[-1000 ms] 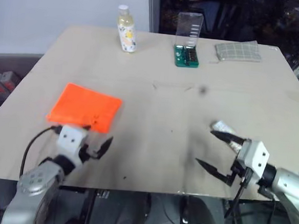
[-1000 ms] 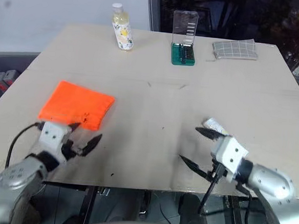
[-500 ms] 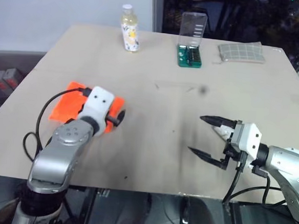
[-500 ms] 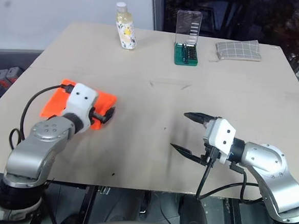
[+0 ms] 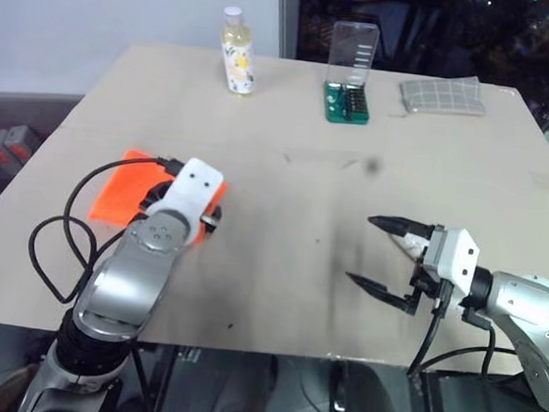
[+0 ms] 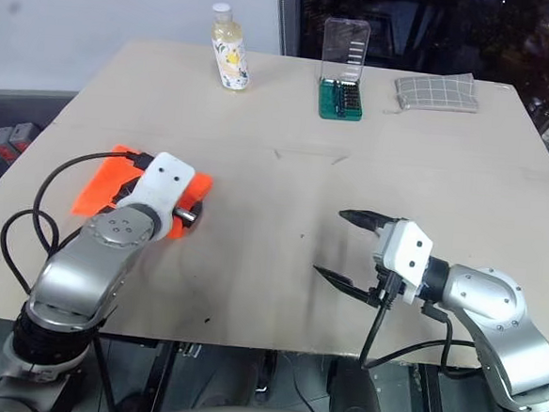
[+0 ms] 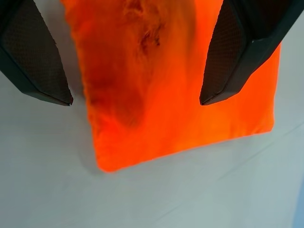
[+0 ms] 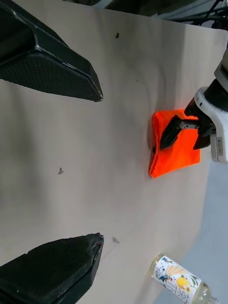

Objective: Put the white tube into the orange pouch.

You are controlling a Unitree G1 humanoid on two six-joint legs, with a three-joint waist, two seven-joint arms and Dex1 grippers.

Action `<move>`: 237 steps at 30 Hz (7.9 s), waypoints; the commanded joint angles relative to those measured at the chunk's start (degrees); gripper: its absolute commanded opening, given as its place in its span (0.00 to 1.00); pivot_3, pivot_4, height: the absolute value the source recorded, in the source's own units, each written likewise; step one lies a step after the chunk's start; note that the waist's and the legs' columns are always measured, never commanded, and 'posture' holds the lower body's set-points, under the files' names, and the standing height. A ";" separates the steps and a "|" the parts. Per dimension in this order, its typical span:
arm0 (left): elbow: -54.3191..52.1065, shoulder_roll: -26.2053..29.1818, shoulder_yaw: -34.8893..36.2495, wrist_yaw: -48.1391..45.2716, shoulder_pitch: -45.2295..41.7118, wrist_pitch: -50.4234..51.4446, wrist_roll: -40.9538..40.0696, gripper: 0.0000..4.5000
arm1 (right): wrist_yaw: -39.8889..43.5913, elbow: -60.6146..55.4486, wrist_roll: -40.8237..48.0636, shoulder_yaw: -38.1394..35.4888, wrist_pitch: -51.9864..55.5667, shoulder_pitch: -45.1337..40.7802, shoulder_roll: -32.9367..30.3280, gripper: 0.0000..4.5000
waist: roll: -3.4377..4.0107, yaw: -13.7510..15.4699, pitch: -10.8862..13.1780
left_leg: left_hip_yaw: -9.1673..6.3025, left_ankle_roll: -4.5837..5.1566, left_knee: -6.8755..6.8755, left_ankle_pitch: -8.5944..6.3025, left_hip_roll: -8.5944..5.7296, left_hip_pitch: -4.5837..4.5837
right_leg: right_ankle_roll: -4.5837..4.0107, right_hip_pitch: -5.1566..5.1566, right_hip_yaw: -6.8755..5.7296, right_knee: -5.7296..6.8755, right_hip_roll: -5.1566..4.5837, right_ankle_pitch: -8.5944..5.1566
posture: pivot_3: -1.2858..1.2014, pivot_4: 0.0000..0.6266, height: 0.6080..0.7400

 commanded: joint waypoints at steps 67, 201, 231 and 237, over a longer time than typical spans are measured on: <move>37.82 -2.76 -4.44 -48.68 -10.29 -54.15 -13.44 0.42 | -18.44 -5.77 -12.20 -0.57 13.05 7.62 4.27 1.00 | 0.03 -0.06 0.03 | 0.07 0.13 0.09 0.06 -0.02 -0.02 | -0.03 0.02 0.00 0.03 -0.06 0.01 | 0.52 0.24 1.00; 40.96 1.14 1.56 -70.96 -15.03 -54.42 -21.38 0.00 | -17.90 -4.28 -13.69 2.15 25.65 6.26 6.41 0.00 | 0.07 -0.23 0.01 | 0.10 0.16 0.22 0.03 0.54 0.02 | -0.07 0.04 0.03 0.04 0.52 0.02 | 0.52 0.24 1.00; 29.36 -0.77 -5.00 -64.36 -7.21 -57.81 -18.68 0.00 | -19.84 22.68 -19.90 23.45 24.04 -27.80 18.71 0.00 | 0.14 -0.27 0.07 | 0.21 0.12 0.29 0.01 0.51 -0.02 | -0.19 -0.02 0.16 0.05 0.67 0.11 | 0.52 0.24 1.00; 30.11 -0.34 -4.31 -64.70 -6.33 -58.84 -19.17 0.00 | -16.64 33.96 -19.55 23.36 12.02 -30.74 25.17 0.10 | 0.15 -0.62 0.08 | 0.24 0.12 0.27 0.01 0.51 -0.02 | -0.18 -0.03 0.19 0.04 0.70 0.11 | 0.52 0.24 1.00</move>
